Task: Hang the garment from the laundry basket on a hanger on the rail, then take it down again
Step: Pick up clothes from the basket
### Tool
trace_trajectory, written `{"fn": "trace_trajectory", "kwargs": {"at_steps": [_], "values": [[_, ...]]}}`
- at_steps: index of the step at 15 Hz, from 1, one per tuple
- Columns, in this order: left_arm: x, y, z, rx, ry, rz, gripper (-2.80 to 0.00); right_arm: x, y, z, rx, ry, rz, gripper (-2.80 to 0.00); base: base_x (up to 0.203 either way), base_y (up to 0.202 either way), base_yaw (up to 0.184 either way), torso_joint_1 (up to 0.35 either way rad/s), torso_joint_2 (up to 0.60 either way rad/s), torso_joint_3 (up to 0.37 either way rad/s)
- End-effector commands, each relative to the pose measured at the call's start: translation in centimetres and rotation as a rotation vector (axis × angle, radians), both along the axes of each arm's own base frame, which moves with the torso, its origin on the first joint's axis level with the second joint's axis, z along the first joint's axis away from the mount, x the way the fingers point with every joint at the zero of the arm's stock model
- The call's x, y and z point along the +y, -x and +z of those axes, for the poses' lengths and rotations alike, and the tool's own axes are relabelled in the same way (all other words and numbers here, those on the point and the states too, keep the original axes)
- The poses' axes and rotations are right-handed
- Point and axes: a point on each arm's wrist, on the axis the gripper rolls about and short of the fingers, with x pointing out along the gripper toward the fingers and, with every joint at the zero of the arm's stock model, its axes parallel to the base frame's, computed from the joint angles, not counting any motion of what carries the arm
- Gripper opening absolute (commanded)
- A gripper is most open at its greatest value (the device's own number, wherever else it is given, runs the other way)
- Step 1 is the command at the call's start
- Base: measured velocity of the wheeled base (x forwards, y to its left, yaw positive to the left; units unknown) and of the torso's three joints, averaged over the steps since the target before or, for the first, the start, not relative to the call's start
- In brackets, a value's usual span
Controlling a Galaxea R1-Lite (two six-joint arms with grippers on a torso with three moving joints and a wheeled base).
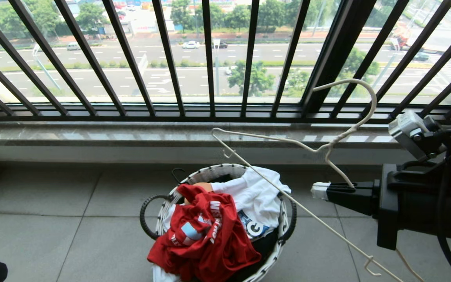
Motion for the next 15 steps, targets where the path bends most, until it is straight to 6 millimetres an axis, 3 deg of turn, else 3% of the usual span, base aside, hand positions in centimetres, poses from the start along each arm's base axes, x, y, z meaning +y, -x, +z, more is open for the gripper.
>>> {"fn": "trace_trajectory", "kwargs": {"at_steps": [1, 3, 5, 7, 9, 12, 15], "values": [[0.0, 0.7, 2.3, -0.068, -0.006, -0.012, -2.8, 0.1, -0.2, -0.3, 0.011, 0.006, 0.0, -2.8, 0.0, 0.0, 0.0, 0.0, 0.0, 0.0], [-0.1, 0.3, 5.3, -0.053, -0.013, -0.061, -2.8, 0.0, -0.3, -0.2, 0.007, 0.004, -0.007, -2.8, 0.0, 0.0, 0.0, 0.0, 0.0, 0.0], [-0.3, -1.8, 9.1, 0.03, -0.014, -0.146, -2.8, -0.4, -0.5, 0.1, -0.013, -0.008, -0.029, -2.8, 0.0, 0.0, 0.0, 0.0, 0.0, 0.0], [-0.6, -5.1, 12.3, 0.131, -0.005, -0.254, -2.8, -0.8, -0.8, 0.5, -0.042, -0.028, -0.053, -2.8, 0.0, 0.0, 0.0, 0.0, 0.0, 0.0], [-1.2, -9.7, 14.1, 0.266, 0.004, -0.383, -2.8, -1.0, -1.0, 1.0, -0.053, -0.078, -0.079, -2.8, 0.0, 0.0, 0.0, 0.0, 0.0, 0.0], [-4.8, -15.8, 13.8, 0.483, -0.03, -0.625, -2.8, -1.2, -1.2, 1.3, -0.074, -0.1, -0.095, -2.8, 0.0, 0.0, 0.0, 0.0, 0.0, 0.0], [-9.5, -20.8, 11.0, 0.691, -0.109, -0.701, -2.8, -1.6, -1.6, 1.5, -0.08, -0.103, -0.121, -2.8, 0.0, 0.0, 0.0, 0.0, 0.0, 0.0]]}}
